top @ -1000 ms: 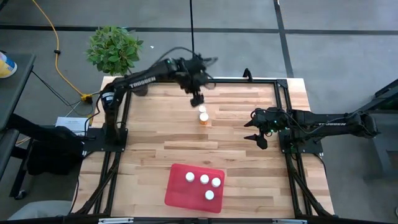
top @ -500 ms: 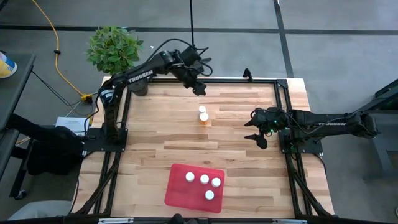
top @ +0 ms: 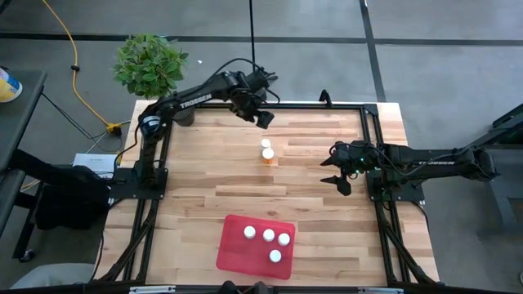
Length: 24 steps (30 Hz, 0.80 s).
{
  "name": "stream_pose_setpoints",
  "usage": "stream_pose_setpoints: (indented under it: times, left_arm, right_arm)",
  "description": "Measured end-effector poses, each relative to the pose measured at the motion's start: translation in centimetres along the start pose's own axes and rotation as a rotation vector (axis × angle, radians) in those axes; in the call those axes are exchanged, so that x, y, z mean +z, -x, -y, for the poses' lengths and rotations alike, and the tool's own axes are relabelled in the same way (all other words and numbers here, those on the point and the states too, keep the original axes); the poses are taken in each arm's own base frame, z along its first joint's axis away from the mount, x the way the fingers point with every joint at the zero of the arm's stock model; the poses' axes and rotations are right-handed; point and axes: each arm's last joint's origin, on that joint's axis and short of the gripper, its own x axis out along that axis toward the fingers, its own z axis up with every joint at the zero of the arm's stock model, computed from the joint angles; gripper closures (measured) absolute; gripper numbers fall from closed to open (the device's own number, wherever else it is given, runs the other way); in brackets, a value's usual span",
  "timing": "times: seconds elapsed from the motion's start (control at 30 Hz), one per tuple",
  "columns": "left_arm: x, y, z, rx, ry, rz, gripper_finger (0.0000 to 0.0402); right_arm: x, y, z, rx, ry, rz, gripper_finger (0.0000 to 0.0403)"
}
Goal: Pick and place pill bottles into a basket
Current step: Put the white pill bottle into the red bin
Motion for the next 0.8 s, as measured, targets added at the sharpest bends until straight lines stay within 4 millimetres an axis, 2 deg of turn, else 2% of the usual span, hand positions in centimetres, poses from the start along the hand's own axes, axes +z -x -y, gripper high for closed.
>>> stream_pose_setpoints:
  times: [0.3,0.47,0.8]
  left_arm:
    - [0.4,-2.4,-0.3,0.028,0.072,-0.038,0.0043]
    - [0.3,-3.4,0.2,0.03,0.093,-0.049,0.0043]
    - [0.0,-3.7,1.3,0.025,0.131,-0.029,0.0044]
  right_arm:
    - [0.0,0.0,0.0,0.0,0.0,0.0,0.0112]
    - [0.0,0.0,0.0,0.0,0.003,0.0,0.0112]
    - [0.0,0.0,0.0,0.001,0.003,0.0,0.0112]
